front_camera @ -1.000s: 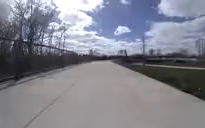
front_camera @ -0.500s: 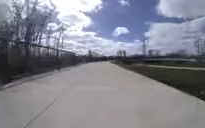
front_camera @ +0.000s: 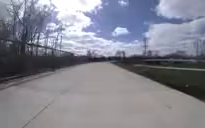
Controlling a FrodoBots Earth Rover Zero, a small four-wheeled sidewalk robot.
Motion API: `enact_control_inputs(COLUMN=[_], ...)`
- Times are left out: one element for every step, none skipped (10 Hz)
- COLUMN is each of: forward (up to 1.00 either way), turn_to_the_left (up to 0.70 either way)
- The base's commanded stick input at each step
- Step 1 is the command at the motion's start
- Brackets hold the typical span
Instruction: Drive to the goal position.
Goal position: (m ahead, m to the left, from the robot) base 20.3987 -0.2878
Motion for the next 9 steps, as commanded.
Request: enact_control_inputs(forward=[1.00,1.00,1.00,1.00,1.00,1.00,1.00,1.00,1.00], turn_to_the_left=[0.00,0.00,0.00,0.00,0.00,0.00,0.00,0.00,0.00])
